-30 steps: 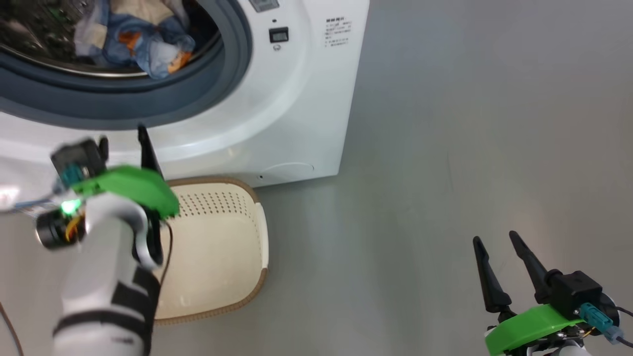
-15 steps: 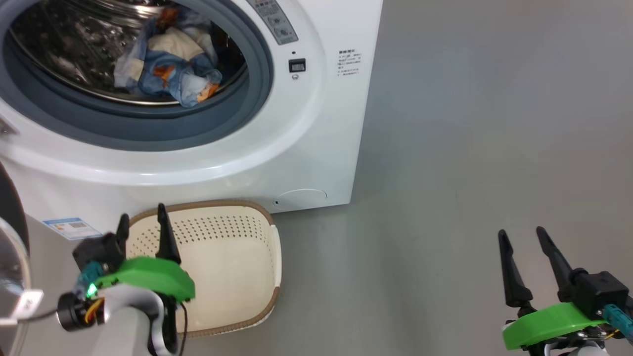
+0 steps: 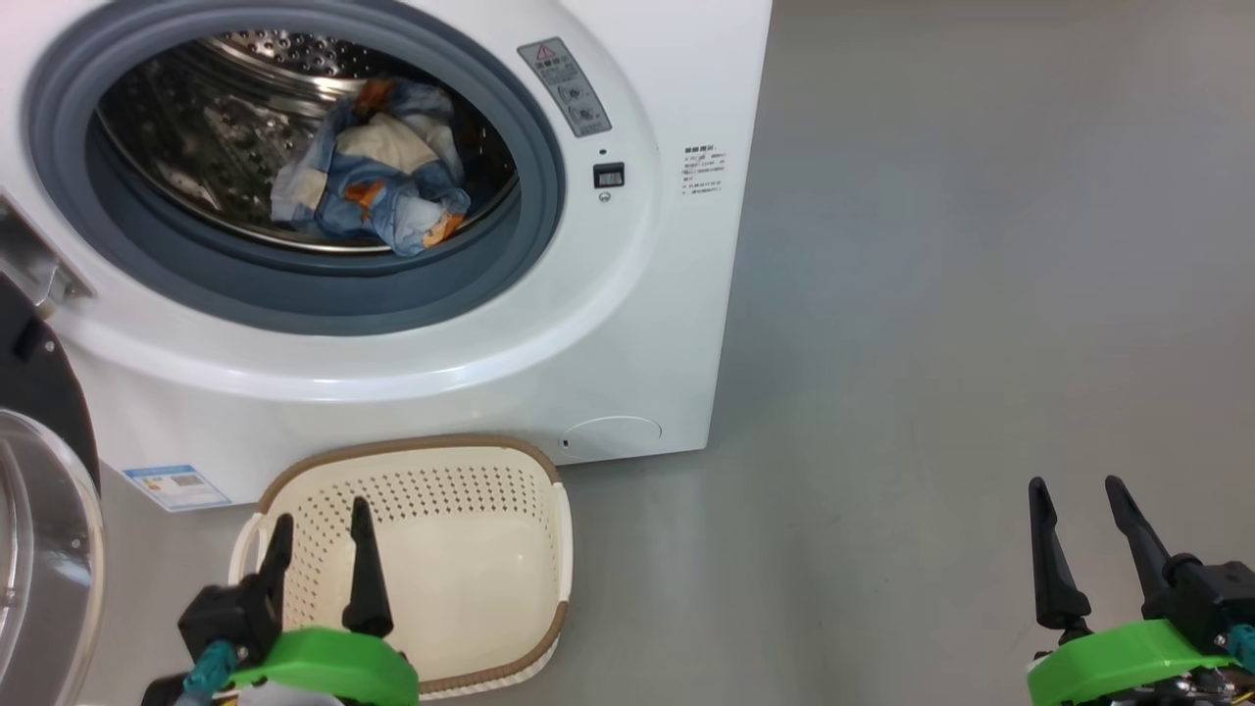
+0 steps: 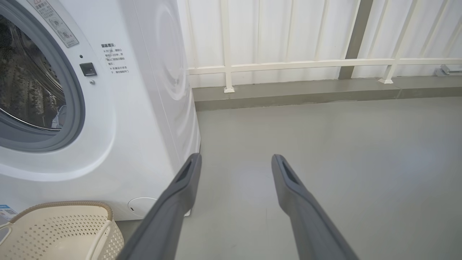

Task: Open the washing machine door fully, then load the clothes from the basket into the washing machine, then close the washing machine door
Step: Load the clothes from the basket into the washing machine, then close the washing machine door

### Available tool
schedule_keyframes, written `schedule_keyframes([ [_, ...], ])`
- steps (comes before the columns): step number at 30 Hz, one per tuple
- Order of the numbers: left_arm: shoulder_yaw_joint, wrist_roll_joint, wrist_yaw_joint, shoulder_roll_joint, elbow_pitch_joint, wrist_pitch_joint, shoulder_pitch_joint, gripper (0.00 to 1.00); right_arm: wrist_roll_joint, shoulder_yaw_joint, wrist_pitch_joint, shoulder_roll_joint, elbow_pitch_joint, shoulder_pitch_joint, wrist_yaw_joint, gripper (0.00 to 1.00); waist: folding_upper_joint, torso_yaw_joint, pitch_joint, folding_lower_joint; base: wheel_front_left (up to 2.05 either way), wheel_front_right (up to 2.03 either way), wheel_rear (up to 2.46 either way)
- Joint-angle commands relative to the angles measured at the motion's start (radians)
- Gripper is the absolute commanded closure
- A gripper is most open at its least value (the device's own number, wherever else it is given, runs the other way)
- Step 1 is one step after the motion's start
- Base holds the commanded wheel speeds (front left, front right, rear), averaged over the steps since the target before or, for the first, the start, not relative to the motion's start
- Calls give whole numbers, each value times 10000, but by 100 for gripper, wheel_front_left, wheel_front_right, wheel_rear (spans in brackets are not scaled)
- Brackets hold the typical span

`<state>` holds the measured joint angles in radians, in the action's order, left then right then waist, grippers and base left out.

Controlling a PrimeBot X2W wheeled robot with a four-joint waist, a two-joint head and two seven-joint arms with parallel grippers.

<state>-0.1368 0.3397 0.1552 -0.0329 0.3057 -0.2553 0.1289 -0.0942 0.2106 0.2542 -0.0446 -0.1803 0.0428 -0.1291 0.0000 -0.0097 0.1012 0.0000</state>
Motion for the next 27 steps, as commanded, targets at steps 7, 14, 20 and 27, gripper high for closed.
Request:
schedule_keyframes([
  [7,601,-89,129,-174,-1020,-64,-626,0,158,-37,76,-58,391,-59,-16,0,0,-121,-182,0,0,0,0],
  [14,898,-111,70,-174,-1782,-64,-1148,0,-7,-250,76,-58,461,-234,-16,0,0,-248,-342,0,0,0,0],
  [20,977,-290,-4,-174,-2004,-64,-1240,0,20,-316,76,-57,556,-367,-16,0,0,-197,-370,0,0,0,0],
  [27,837,-397,-63,-174,-1965,-64,-1385,0,-36,-410,76,-57,564,-477,-16,0,0,-136,-459,0,0,0,0],
])
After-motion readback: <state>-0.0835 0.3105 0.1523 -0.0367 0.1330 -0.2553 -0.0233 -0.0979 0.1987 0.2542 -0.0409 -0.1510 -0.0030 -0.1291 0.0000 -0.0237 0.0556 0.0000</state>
